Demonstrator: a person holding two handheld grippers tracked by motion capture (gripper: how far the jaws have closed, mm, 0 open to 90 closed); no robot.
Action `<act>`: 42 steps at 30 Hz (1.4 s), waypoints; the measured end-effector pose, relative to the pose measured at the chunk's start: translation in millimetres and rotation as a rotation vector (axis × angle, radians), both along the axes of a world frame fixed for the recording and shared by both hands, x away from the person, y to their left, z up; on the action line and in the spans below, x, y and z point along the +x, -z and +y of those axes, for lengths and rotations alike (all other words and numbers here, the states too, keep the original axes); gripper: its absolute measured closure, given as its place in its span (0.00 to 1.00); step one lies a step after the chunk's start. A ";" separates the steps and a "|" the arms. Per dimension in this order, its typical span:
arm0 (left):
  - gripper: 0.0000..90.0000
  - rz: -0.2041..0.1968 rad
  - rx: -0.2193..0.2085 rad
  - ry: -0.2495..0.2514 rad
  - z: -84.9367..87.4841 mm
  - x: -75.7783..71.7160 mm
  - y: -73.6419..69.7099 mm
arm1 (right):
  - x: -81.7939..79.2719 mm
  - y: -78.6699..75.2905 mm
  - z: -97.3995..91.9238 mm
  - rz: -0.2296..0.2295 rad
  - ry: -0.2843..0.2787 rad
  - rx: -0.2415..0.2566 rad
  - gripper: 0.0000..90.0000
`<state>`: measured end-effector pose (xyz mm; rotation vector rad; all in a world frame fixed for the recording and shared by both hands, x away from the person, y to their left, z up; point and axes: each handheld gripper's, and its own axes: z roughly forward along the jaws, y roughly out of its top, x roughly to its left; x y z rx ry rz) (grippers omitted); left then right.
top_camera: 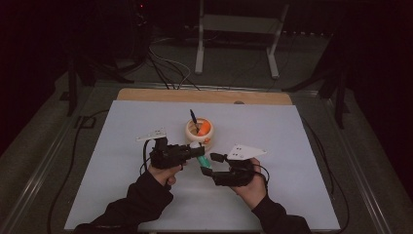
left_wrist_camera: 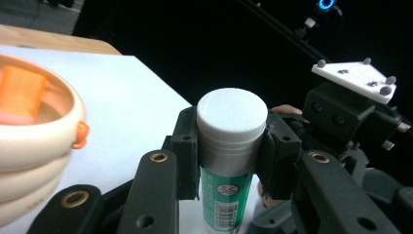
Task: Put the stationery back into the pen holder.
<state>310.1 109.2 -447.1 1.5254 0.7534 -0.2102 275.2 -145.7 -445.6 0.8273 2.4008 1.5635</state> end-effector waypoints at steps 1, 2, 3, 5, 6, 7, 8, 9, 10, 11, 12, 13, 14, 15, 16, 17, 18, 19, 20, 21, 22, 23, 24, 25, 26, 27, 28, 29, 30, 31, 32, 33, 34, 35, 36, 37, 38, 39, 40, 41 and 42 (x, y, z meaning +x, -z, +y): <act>0.73 -0.006 0.007 -0.003 0.2 0.1 -1.3 | 0.3 -0.1 -0.5 0.000 -0.002 -0.001 0.36; 0.73 -0.011 0.010 -0.001 0.6 0.4 -2.2 | 0.2 -0.1 -1.7 -0.005 0.002 0.004 0.35; 0.73 -0.017 0.016 -0.001 0.8 0.6 -3.2 | 0.5 0.1 -2.8 -0.005 -0.003 0.006 0.31; 0.73 -0.030 0.027 -0.004 1.7 1.8 -5.0 | 1.3 1.1 -4.9 -0.010 -0.005 0.010 0.27; 0.73 -0.034 0.031 -0.004 2.0 2.5 -5.5 | 2.0 1.9 -5.9 -0.003 -0.006 0.013 0.24; 0.73 -0.038 0.040 -0.008 2.8 4.0 -6.2 | 2.4 2.6 -7.0 -0.001 -0.009 0.013 0.22; 0.73 -0.039 0.043 -0.009 3.5 5.4 -6.7 | 2.9 4.0 -9.0 0.001 -0.023 0.017 0.19; 0.73 -0.043 0.051 -0.015 3.9 6.5 -7.4 | 3.3 5.1 -10.6 0.002 -0.033 0.017 0.17; 0.73 -0.047 0.060 -0.017 4.7 7.6 -8.0 | 3.3 6.1 -12.5 0.001 -0.036 0.019 0.17; 0.73 -0.044 0.058 -0.017 4.9 8.4 -8.7 | 3.4 7.0 -14.4 0.004 -0.039 0.023 0.16; 0.73 -0.052 0.068 -0.022 5.2 8.8 -9.6 | 3.7 7.9 -16.6 0.008 -0.045 0.034 0.16; 0.73 -0.056 0.072 -0.023 5.3 9.3 -10.5 | 3.9 8.8 -18.4 0.011 -0.048 0.043 0.15; 0.73 -0.056 0.071 -0.019 5.5 9.9 -11.2 | 4.2 9.7 -20.0 0.011 -0.047 0.041 0.13; 0.73 -0.061 0.078 -0.026 5.4 9.8 -12.2 | 4.7 10.3 -21.6 0.014 -0.042 0.038 0.11; 0.73 -0.067 0.080 -0.022 5.3 10.2 -13.2 | 5.4 11.2 -23.3 0.016 -0.041 0.043 0.09; 0.73 -0.070 0.085 -0.021 4.9 10.4 -14.2 | 5.8 12.0 -24.7 0.016 -0.039 0.042 0.05; 0.73 -0.078 0.091 -0.027 4.8 10.5 -15.2 | 6.0 12.5 -26.2 0.016 -0.042 0.042 0.02; 0.73 -0.083 0.094 -0.024 4.8 11.1 -16.1 | 6.1 13.0 -27.7 0.013 -0.042 0.040 0.02; 0.73 -0.090 0.097 -0.025 4.8 11.4 -17.3 | 5.9 13.2 -28.9 0.015 -0.039 0.036 0.02; 0.73 -0.099 0.103 -0.028 5.1 11.8 -18.4 | 5.6 13.5 -30.5 0.013 -0.034 0.037 0.02; 0.73 -0.100 0.103 -0.025 5.4 12.6 -19.6 | 5.4 13.8 -32.1 0.010 -0.031 0.038 0.02; 0.73 -0.100 0.103 -0.030 5.9 13.1 -20.9 | 5.3 14.0 -33.6 0.010 -0.024 0.035 0.02; 0.73 -0.102 0.103 -0.033 6.5 14.0 -22.1 | 5.3 14.4 -35.3 0.010 -0.020 0.037 0.02; 0.73 -0.103 0.108 -0.035 7.0 14.9 -23.6 | 5.3 14.9 -36.9 0.010 -0.013 0.042 0.02; 0.73 -0.103 0.108 -0.035 7.0 14.9 -23.6 | 5.3 14.9 -36.9 0.010 -0.013 0.042 0.02; 0.73 -0.105 0.113 -0.041 8.3 16.6 -26.6 | 5.5 15.2 -38.2 0.011 -0.007 0.039 0.02; 0.73 -0.111 0.112 -0.043 8.9 17.4 -28.1 | 5.2 15.7 -40.6 0.012 -0.002 0.039 0.02; 0.73 -0.120 0.112 -0.046 9.5 18.2 -29.5 | 5.0 15.9 -41.6 0.013 0.001 0.037 0.01; 0.73 -0.121 0.112 -0.046 9.9 19.1 -31.2 | 4.7 16.1 -42.3 0.009 0.003 0.031 0.00; 0.73 -0.127 0.118 -0.051 10.1 19.8 -32.8 | 4.1 16.3 -42.8 0.004 0.001 0.029 0.00; 0.73 -0.131 0.121 -0.049 10.6 21.0 -34.4 | 3.7 16.4 -43.3 0.002 0.003 0.031 0.00; 0.73 -0.135 0.123 -0.052 10.8 22.0 -36.0 | 3.6 16.5 -44.0 0.003 0.004 0.031 0.00; 0.73 -0.137 0.121 -0.055 11.1 23.1 -37.6 | 3.6 16.3 -44.7 0.007 0.000 0.034 0.00; 0.73 -0.137 0.120 -0.054 11.5 24.2 -39.4 | 3.6 16.3 -45.2 0.005 0.001 0.038 0.00; 0.73 -0.143 0.123 -0.055 11.5 25.0 -41.3 | 3.7 16.1 -45.6 0.005 0.003 0.039 0.00; 0.73 -0.150 0.129 -0.059 11.3 25.5 -43.3 | 3.7 15.7 -45.8 0.008 0.000 0.039 0.00; 0.73 -0.152 0.130 -0.061 11.1 26.3 -45.1 | 3.6 15.4 -46.3 0.008 0.000 0.042 0.00; 0.73 -0.155 0.134 -0.062 10.8 26.9 -47.0 | 3.7 15.1 -46.6 0.006 -0.002 0.043 0.00; 0.73 -0.161 0.140 -0.064 10.5 27.5 -48.8 | 3.5 14.7 -46.6 0.009 -0.003 0.042 0.00; 0.73 -0.164 0.142 -0.066 10.0 28.1 -50.5 | 3.3 14.5 -46.8 0.008 -0.003 0.046 0.00; 0.73 -0.168 0.149 -0.068 9.4 28.8 -52.1 | 3.3 14.3 -46.9 0.011 -0.004 0.050 0.00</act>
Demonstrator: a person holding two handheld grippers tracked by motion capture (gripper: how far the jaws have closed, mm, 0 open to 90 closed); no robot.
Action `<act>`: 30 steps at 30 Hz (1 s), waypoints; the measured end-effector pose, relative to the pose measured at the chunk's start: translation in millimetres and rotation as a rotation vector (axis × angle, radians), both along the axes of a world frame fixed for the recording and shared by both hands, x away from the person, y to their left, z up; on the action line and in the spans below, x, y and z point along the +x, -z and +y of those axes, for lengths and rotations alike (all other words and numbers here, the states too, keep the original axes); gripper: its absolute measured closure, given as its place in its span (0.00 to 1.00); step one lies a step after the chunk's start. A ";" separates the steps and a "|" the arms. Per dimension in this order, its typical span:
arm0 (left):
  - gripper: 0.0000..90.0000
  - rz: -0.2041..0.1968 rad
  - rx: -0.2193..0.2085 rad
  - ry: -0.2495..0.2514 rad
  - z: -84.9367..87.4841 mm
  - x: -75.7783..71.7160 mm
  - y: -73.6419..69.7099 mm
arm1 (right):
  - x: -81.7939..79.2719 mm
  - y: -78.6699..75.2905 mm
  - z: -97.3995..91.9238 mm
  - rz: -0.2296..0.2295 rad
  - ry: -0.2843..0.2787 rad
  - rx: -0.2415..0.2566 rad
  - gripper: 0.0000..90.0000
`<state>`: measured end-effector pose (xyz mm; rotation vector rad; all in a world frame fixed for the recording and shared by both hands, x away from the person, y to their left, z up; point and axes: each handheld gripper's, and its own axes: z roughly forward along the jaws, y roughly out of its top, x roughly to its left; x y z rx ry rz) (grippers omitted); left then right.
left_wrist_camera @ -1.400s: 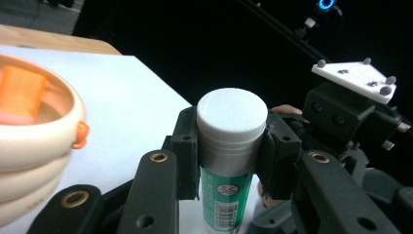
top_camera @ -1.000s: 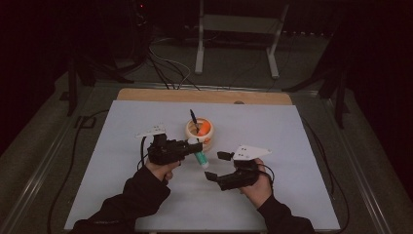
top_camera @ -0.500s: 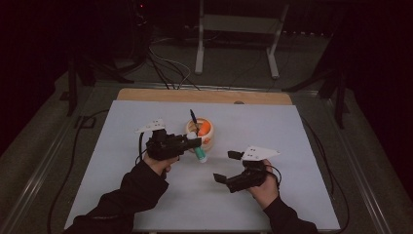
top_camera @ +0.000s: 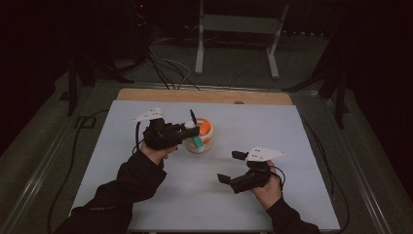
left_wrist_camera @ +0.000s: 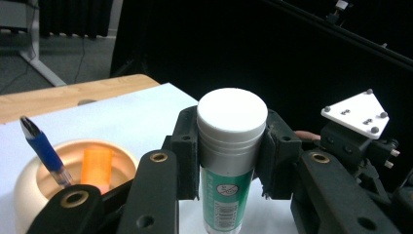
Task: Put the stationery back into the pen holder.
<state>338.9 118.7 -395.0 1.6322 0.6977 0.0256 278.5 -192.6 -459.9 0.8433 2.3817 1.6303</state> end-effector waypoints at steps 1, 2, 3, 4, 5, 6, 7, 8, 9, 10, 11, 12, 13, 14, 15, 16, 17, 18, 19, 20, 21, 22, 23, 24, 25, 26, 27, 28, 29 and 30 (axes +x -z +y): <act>0.73 -0.004 0.006 -0.003 -0.5 0.7 -1.4 | 0.1 0.0 -0.1 0.001 0.000 0.000 0.00; 0.73 -0.006 0.007 -0.002 -0.8 1.5 -2.6 | 0.3 0.1 -0.4 0.000 0.001 -0.002 0.00; 0.73 -0.008 0.013 -0.003 -1.3 2.3 -3.9 | 0.5 0.1 -0.5 0.002 0.001 -0.003 0.00; 0.73 -0.013 0.018 -0.005 -1.9 3.0 -5.2 | 0.4 0.1 -0.6 0.002 0.002 -0.002 0.00; 0.73 -0.019 0.023 -0.006 -1.9 3.9 -6.4 | 0.4 0.0 -0.7 0.004 0.004 0.000 0.00; 0.73 -0.020 0.024 -0.009 -2.1 4.9 -7.6 | 0.6 -0.1 -0.6 0.006 0.002 -0.002 0.00; 0.73 -0.024 0.028 -0.011 -2.1 6.2 -8.8 | 0.6 -0.1 -0.6 0.004 0.004 -0.004 0.00; 0.73 -0.024 0.030 -0.011 -2.1 7.4 -9.9 | 0.6 -0.2 -0.7 0.005 0.004 0.000 0.00; 0.73 -0.027 0.032 -0.015 -2.6 8.6 -10.9 | 0.7 -0.3 -0.8 0.006 0.002 0.002 0.00; 0.73 -0.033 0.037 -0.016 -2.9 9.8 -11.8 | 0.7 -0.5 -0.8 0.006 0.003 0.001 0.00; 0.73 -0.036 0.042 -0.016 -3.3 11.2 -12.7 | 0.7 -0.5 -0.9 0.006 0.002 0.004 0.00; 0.73 -0.037 0.044 -0.021 -3.8 12.2 -13.5 | 0.9 -0.6 -0.9 0.007 0.002 0.008 0.00; 0.73 -0.039 0.044 -0.021 -4.2 13.3 -14.0 | 1.0 -0.7 -0.9 0.007 0.003 0.006 0.00; 0.73 -0.039 0.047 -0.023 -4.7 14.1 -14.2 | 1.0 -0.7 -0.9 0.007 0.003 0.006 0.00; 0.73 -0.038 0.048 -0.026 -5.1 15.1 -14.1 | 1.0 -0.6 -1.0 0.009 0.001 0.011 0.00; 0.73 -0.035 0.048 -0.027 -5.7 16.2 -13.9 | 1.2 -0.6 -1.0 0.011 0.001 0.013 0.00; 0.73 -0.038 0.050 -0.030 -6.3 17.1 -13.8 | 1.2 -0.5 -1.0 0.010 0.002 0.013 0.00; 0.73 -0.041 0.055 -0.033 -6.7 18.1 -13.9 | 1.2 -0.5 -0.9 0.009 0.002 0.014 0.00; 0.73 -0.044 0.056 -0.036 -7.0 19.0 -14.0 | 1.2 -0.6 -0.9 0.008 0.002 0.014 0.00; 0.73 -0.046 0.059 -0.040 -7.1 20.2 -14.2 | 1.2 -0.7 -0.9 0.005 0.004 0.012 0.00; 0.73 -0.048 0.061 -0.045 -7.1 21.4 -14.6 | 1.1 -0.8 -1.1 0.004 0.004 0.012 0.00; 0.73 -0.049 0.062 -0.049 -7.0 22.7 -15.0 | 1.3 -0.8 -1.3 0.005 0.003 0.013 0.00; 0.73 -0.053 0.066 -0.053 -6.9 23.7 -15.4 | 1.4 -0.8 -1.5 0.005 0.004 0.013 0.00; 0.73 -0.058 0.068 -0.057 -6.8 24.7 -15.7 | 1.3 -0.7 -1.7 0.005 0.005 0.013 0.00; 0.73 -0.058 0.068 -0.062 -6.9 25.7 -15.6 | 1.5 -0.6 -1.6 0.007 0.002 0.013 0.00; 0.73 -0.060 0.069 -0.067 -6.9 26.8 -15.5 | 1.4 -0.5 -1.5 0.006 0.004 0.011 0.00; 0.73 -0.058 0.067 -0.068 -6.9 28.1 -15.3 | 1.5 -0.4 -1.4 0.005 0.004 0.012 0.00; 0.73 -0.061 0.071 -0.074 -7.3 29.0 -15.2 | 1.5 -0.3 -1.1 0.008 0.002 0.009 0.00; 0.73 -0.069 0.072 -0.080 -7.7 29.8 -14.9 | 1.4 -0.2 -0.9 0.007 0.003 0.007 0.00; 0.73 -0.074 0.080 -0.081 -7.6 31.1 -14.8 | 1.4 -0.1 -0.7 0.006 0.003 0.008 0.00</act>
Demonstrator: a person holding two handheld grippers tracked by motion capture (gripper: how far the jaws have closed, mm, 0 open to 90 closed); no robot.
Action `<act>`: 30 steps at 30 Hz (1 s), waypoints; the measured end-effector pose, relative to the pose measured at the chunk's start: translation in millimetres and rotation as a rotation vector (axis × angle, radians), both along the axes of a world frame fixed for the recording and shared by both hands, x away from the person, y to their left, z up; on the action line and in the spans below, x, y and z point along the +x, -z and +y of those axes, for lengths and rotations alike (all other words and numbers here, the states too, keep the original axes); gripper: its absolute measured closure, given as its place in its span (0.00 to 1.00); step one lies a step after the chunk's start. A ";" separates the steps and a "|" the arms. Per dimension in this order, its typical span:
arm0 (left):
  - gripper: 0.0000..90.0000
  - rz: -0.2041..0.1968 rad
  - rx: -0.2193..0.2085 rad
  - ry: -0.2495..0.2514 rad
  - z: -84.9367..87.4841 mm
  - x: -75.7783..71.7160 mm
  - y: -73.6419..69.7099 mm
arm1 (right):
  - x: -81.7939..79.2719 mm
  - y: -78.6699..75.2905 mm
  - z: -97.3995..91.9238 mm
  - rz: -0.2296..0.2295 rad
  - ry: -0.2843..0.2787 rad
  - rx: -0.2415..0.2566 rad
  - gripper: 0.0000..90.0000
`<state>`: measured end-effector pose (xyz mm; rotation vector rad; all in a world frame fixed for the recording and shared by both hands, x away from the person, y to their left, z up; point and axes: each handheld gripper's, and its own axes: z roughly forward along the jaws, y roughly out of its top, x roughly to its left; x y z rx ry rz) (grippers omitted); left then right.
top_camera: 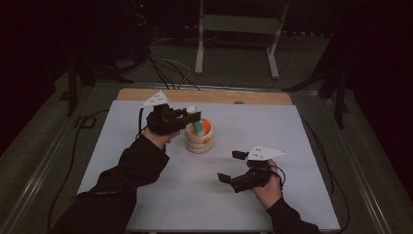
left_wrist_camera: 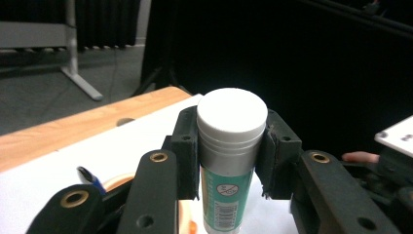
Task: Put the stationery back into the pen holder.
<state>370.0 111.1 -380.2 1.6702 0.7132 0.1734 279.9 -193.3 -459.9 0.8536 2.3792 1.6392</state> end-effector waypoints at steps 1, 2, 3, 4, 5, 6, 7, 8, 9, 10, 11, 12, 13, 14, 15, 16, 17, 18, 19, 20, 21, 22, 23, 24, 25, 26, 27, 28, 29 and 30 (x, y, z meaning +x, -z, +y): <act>0.73 -0.005 0.003 -0.006 -0.3 1.1 0.2 | 0.0 0.0 0.1 0.002 -0.001 0.000 0.00; 0.73 -0.010 0.006 -0.009 -0.3 2.6 0.5 | 0.0 0.1 0.1 0.001 0.000 0.000 0.00; 0.73 -0.011 0.006 -0.014 -0.5 4.0 0.6 | 0.1 0.2 -0.1 0.001 0.002 0.004 0.00; 0.73 -0.013 0.008 -0.020 -0.8 5.3 0.7 | 0.3 0.1 -0.4 0.005 0.000 0.009 0.00; 0.73 -0.017 0.011 -0.023 -0.8 6.8 0.9 | 0.4 -0.1 -0.6 0.008 0.000 0.011 0.00; 0.73 -0.020 0.017 -0.027 -1.0 8.2 1.0 | 0.5 -0.1 -0.9 0.007 0.001 0.014 0.00; 0.73 -0.023 0.020 -0.034 -1.3 9.5 1.2 | 0.6 -0.2 -1.1 0.011 0.000 0.014 0.00; 0.73 -0.023 0.020 -0.034 -1.3 9.5 1.2 | 0.6 -0.2 -1.1 0.011 0.000 0.014 0.00; 0.73 -0.033 0.030 -0.045 -1.7 13.4 2.2 | 0.9 -0.2 -1.4 0.019 -0.003 0.021 0.00; 0.73 -0.033 0.032 -0.049 -1.8 14.9 3.0 | 1.0 -0.1 -1.4 0.020 -0.004 0.021 0.00; 0.73 -0.031 0.035 -0.054 -1.9 16.5 4.1 | 0.9 -0.1 -1.4 0.021 -0.004 0.025 0.00; 0.73 -0.030 0.037 -0.055 -2.1 18.1 6.0 | 0.8 -0.3 -1.3 0.022 -0.005 0.027 0.00; 0.73 -0.030 0.042 -0.057 -2.4 18.9 7.2 | 0.7 -0.5 -1.2 0.022 -0.005 0.025 0.00; 0.73 -0.034 0.050 -0.061 -2.8 19.8 8.9 | 0.7 -0.5 -1.1 0.021 -0.005 0.025 0.00; 0.73 -0.036 0.059 -0.063 -3.0 20.6 10.6 | 0.6 -0.6 -1.2 0.022 -0.006 0.026 0.00; 0.73 -0.043 0.066 -0.069 -3.2 21.1 12.4 | 0.6 -0.7 -1.2 0.021 -0.006 0.026 0.00; 0.73 -0.043 0.068 -0.072 -3.0 22.2 14.0 | 0.6 -0.7 -1.2 0.017 -0.005 0.023 0.00; 0.73 -0.044 0.068 -0.075 -2.8 23.2 15.7 | 0.5 -0.8 -1.2 0.018 -0.005 0.024 0.00; 0.73 -0.044 0.068 -0.075 -2.8 23.2 15.7 | 0.5 -0.9 -1.3 0.022 -0.006 0.027 0.00; 0.73 -0.043 0.071 -0.085 -2.0 24.8 18.7 | 0.5 -0.9 -1.3 0.019 -0.005 0.025 0.00; 0.73 -0.037 0.074 -0.087 -1.9 25.8 20.2 | 0.6 -1.0 -1.3 0.020 -0.006 0.023 0.00; 0.73 -0.034 0.077 -0.090 -1.8 26.6 22.3 | 0.6 -1.0 -1.5 0.026 -0.009 0.028 0.00; 0.73 -0.033 0.080 -0.090 -1.9 27.1 23.4 | 0.7 -1.0 -1.5 0.028 -0.009 0.029 0.00; 0.73 -0.034 0.085 -0.091 -2.2 27.4 24.9 | 0.7 -1.0 -1.5 0.026 -0.007 0.026 0.00; 0.73 -0.034 0.090 -0.092 -2.7 27.7 26.4 | 0.7 -0.9 -1.5 0.029 -0.010 0.028 0.00; 0.73 -0.034 0.097 -0.091 -3.4 28.0 27.8 | 0.9 -0.8 -1.5 0.031 -0.010 0.031 0.00; 0.73 -0.033 0.099 -0.092 -3.9 28.5 29.1 | 1.0 -0.8 -1.5 0.030 -0.009 0.031 0.00; 0.73 -0.033 0.104 -0.091 -4.4 28.8 30.2 | 1.0 -0.8 -1.5 0.031 -0.011 0.032 0.00; 0.73 -0.036 0.110 -0.090 -4.9 29.5 31.6 | 0.9 -0.9 -1.6 0.031 -0.011 0.033 0.00; 0.73 -0.036 0.115 -0.093 -5.2 30.0 32.5 | 0.9 -0.9 -1.6 0.030 -0.012 0.032 0.00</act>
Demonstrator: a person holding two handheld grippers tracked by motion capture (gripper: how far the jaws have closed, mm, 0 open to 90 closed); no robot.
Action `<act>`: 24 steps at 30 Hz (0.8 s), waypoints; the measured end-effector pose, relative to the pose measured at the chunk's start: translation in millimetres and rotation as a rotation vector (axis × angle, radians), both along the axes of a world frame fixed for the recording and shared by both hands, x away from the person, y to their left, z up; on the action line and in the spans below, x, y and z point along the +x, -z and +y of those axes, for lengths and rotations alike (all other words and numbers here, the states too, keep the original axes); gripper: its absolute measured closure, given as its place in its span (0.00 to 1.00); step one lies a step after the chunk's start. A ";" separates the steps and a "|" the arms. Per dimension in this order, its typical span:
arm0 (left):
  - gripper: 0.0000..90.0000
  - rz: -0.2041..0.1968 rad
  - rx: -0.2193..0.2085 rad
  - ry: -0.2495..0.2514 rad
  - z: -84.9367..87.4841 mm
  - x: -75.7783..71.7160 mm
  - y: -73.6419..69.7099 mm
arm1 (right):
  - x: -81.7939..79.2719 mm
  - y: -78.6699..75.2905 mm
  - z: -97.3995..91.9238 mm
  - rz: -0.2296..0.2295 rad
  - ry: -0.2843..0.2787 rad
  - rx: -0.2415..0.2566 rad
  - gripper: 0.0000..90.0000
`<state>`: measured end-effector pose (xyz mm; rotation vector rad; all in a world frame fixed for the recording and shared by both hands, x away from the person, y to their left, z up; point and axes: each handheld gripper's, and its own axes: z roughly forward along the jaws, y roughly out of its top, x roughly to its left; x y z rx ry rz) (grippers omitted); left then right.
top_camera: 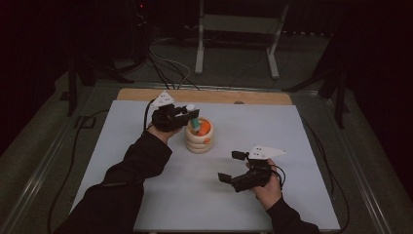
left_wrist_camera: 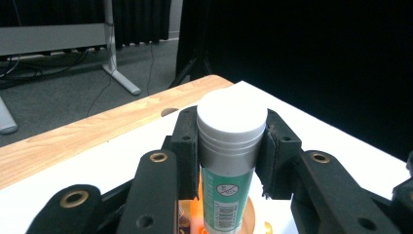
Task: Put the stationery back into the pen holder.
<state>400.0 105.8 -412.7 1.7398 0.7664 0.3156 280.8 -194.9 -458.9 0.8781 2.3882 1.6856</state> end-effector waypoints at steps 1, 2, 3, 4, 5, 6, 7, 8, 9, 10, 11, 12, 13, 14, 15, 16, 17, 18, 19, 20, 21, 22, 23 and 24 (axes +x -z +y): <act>0.73 -0.002 0.008 -0.002 -0.5 0.6 1.2 | 0.0 0.0 0.0 0.001 -0.001 0.001 0.00; 0.73 0.002 0.008 0.000 -0.8 1.5 2.5 | -0.1 -0.1 0.0 0.002 -0.001 -0.001 0.00; 0.73 0.006 0.011 0.000 -1.2 2.1 3.7 | -0.2 0.0 0.1 0.002 0.000 -0.002 0.00; 0.73 0.003 0.021 0.000 -1.7 2.6 4.8 | -0.2 0.1 0.1 0.003 -0.001 0.000 0.00; 0.73 0.002 0.028 0.001 -2.4 3.2 5.8 | -0.1 0.1 0.1 0.003 -0.002 -0.001 0.00; 0.73 -0.001 0.035 -0.003 -3.2 3.3 6.8 | -0.1 0.1 0.2 0.003 -0.002 -0.001 0.00; 0.73 -0.001 0.035 -0.003 -3.2 3.3 6.8 | -0.1 0.1 0.2 0.003 -0.002 -0.001 0.00; 0.73 -0.006 0.049 -0.006 -4.4 3.8 8.4 | -0.1 0.1 0.1 0.004 -0.002 0.000 0.00; 0.73 -0.006 0.052 -0.008 -4.9 3.9 9.1 | 0.0 0.2 0.1 0.004 -0.001 -0.002 0.00; 0.73 -0.009 0.058 -0.008 -5.6 4.1 9.7 | 0.0 0.3 0.0 0.005 -0.002 0.000 0.00; 0.73 -0.013 0.070 -0.011 -6.4 4.1 10.3 | 0.0 0.4 -0.2 0.005 -0.003 0.002 0.00; 0.73 -0.016 0.077 -0.013 -7.4 4.2 11.0 | 0.1 0.5 -0.1 0.005 -0.001 0.000 0.00; 0.73 -0.016 0.077 -0.013 -7.4 4.2 11.0 | 0.1 0.5 -0.1 0.005 -0.001 0.000 0.00; 0.73 -0.013 0.083 -0.012 -8.3 4.7 12.1 | 0.2 0.7 -0.3 0.008 -0.003 -0.001 0.00; 0.73 -0.018 0.097 -0.014 -8.8 4.6 12.5 | 0.2 0.8 -0.5 0.008 -0.002 0.000 0.00; 0.73 -0.023 0.107 -0.016 -9.8 4.3 13.1 | 0.2 0.7 -0.6 0.007 -0.002 0.001 0.00; 0.73 -0.025 0.117 -0.015 -10.5 4.2 13.7 | 0.2 0.6 -0.8 0.008 -0.003 0.003 0.00; 0.73 -0.025 0.126 -0.014 -11.3 4.4 14.5 | 0.2 0.5 -0.9 0.005 -0.002 0.003 0.00; 0.73 -0.026 0.136 -0.014 -11.9 4.5 15.2 | 0.3 0.5 -0.9 0.005 -0.001 0.001 0.00; 0.73 -0.027 0.142 -0.015 -12.6 4.6 15.8 | 0.5 0.7 -1.1 0.006 -0.002 0.002 0.00; 0.73 -0.025 0.145 -0.013 -13.1 4.8 16.5 | 0.5 0.8 -1.1 0.007 -0.002 0.003 0.00; 0.73 -0.027 0.148 -0.017 -13.8 4.7 17.2 | 0.4 0.8 -1.0 0.007 -0.002 0.000 0.00; 0.73 -0.031 0.156 -0.020 -14.3 4.7 17.6 | 0.4 0.8 -1.0 0.008 -0.003 -0.001 0.00; 0.73 -0.028 0.159 -0.019 -15.0 4.9 18.1 | 0.6 0.9 -1.1 0.008 -0.004 0.001 0.00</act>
